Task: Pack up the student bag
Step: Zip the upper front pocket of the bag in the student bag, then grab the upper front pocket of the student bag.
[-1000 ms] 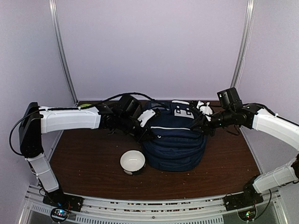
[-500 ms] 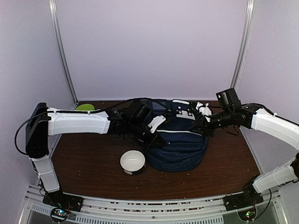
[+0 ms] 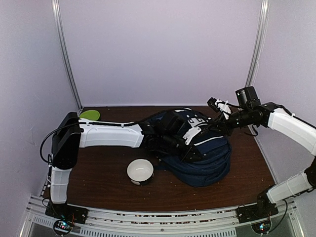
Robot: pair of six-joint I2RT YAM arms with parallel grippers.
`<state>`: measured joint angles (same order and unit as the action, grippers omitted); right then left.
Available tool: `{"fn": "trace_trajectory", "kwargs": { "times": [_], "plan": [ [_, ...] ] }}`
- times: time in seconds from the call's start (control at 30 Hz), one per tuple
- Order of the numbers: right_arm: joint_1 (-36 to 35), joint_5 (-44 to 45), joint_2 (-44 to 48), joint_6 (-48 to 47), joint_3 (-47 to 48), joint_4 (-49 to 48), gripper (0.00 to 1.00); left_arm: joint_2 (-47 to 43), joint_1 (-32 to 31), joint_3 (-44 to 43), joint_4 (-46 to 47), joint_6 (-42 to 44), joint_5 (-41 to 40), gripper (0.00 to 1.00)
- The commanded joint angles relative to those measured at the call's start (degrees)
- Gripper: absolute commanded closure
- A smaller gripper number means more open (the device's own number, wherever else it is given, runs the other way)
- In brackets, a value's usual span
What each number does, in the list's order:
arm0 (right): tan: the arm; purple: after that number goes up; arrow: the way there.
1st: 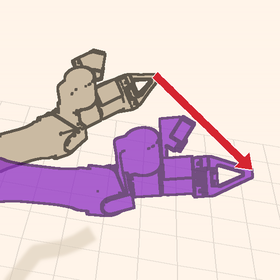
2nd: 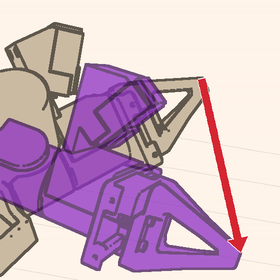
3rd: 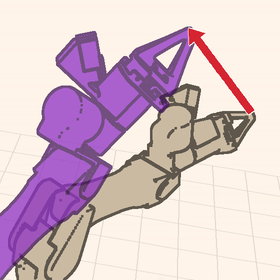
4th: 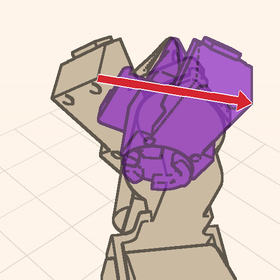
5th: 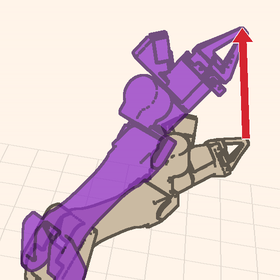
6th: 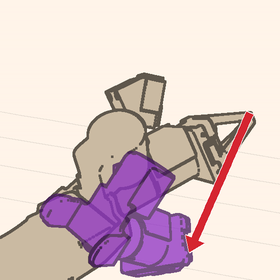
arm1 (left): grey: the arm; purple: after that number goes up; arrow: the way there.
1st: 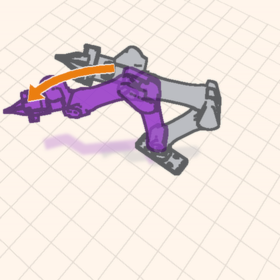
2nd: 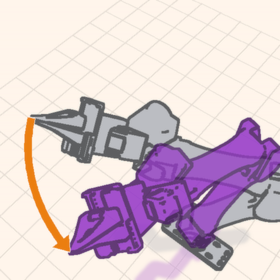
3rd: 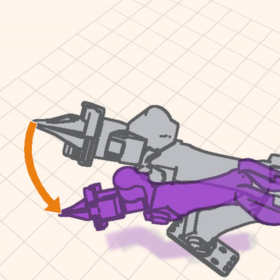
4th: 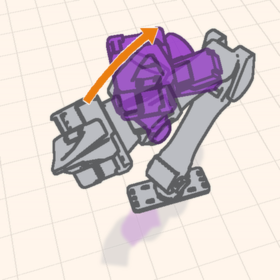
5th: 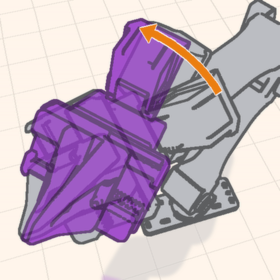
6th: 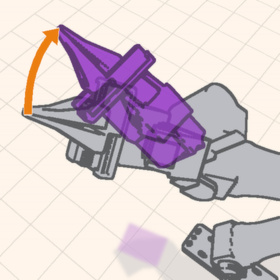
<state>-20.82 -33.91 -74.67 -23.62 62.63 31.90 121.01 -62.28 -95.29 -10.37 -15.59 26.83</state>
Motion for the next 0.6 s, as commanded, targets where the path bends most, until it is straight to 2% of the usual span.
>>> {"fn": "trace_trajectory", "kwargs": {
  "times": [0.0, 0.13, 0.23, 0.37, 0.57],
  "plan": [
    [1.66, 0.63, 3.46, -2.26, 2.65, 8.48, 0.68, -3.28, -0.43, -1.18, -1.02, 4.85, -2.31, 0.74],
    [1.57, 1.07, 7.84, -3.74, 1.35, 12.53, 0.65, -10.23, -0.32, 2.72, -5.10, 9.29, -5.68, 0.61],
    [0.37, 0.42, 8.65, -5.48, 0.57, 17.24, 0.61, -15.11, 0.23, 7.58, -7.46, 11.80, -8.82, 0.60],
    [-5.86, 4.06, 6.64, -6.65, -2.32, 19.67, 0.59, -20.01, 2.66, 14.86, -7.04, 12.80, -12.41, 0.60],
    [-11.77, 9.61, 0.52, -4.09, -2.00, 15.83, 0.59, -23.98, 5.14, 22.67, -2.04, 10.98, -15.96, 0.60]
  ]
}}
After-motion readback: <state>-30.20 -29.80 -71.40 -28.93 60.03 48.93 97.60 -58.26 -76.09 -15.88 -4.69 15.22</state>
